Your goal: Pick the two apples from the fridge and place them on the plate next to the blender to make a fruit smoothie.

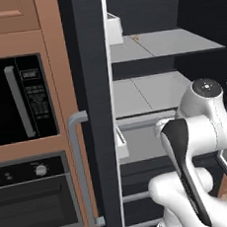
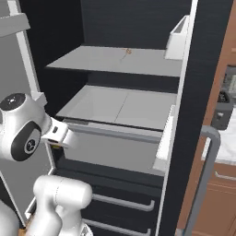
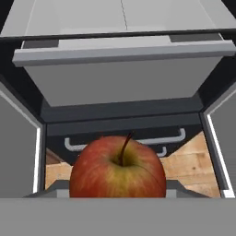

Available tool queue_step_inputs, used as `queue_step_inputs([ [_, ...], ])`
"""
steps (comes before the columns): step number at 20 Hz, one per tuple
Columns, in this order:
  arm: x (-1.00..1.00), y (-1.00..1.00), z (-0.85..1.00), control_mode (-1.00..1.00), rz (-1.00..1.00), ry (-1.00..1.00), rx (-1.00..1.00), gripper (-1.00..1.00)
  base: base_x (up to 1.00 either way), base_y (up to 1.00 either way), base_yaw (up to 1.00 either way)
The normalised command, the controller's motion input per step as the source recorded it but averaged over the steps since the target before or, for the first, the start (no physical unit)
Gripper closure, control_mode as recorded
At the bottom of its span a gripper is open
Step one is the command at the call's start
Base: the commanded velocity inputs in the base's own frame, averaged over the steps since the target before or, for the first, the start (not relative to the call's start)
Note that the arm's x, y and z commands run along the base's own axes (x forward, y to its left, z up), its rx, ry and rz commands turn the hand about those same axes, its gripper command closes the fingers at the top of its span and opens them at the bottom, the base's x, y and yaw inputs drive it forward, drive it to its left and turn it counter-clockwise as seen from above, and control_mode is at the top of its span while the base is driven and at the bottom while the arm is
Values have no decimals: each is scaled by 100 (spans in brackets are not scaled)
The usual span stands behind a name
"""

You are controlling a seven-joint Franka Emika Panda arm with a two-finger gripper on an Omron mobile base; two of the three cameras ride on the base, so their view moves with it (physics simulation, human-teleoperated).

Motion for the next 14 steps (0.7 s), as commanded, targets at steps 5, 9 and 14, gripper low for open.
queue_step_inputs([
  [5, 0, 0, 0, 100, 0, 0, 0, 100, -97, 0, -39],
  [9, 0, 0, 0, 100, 0, 0, 0, 100, -77, 24, -62],
  [14, 0, 0, 0, 100, 0, 0, 0, 100, -54, 36, -78],
])
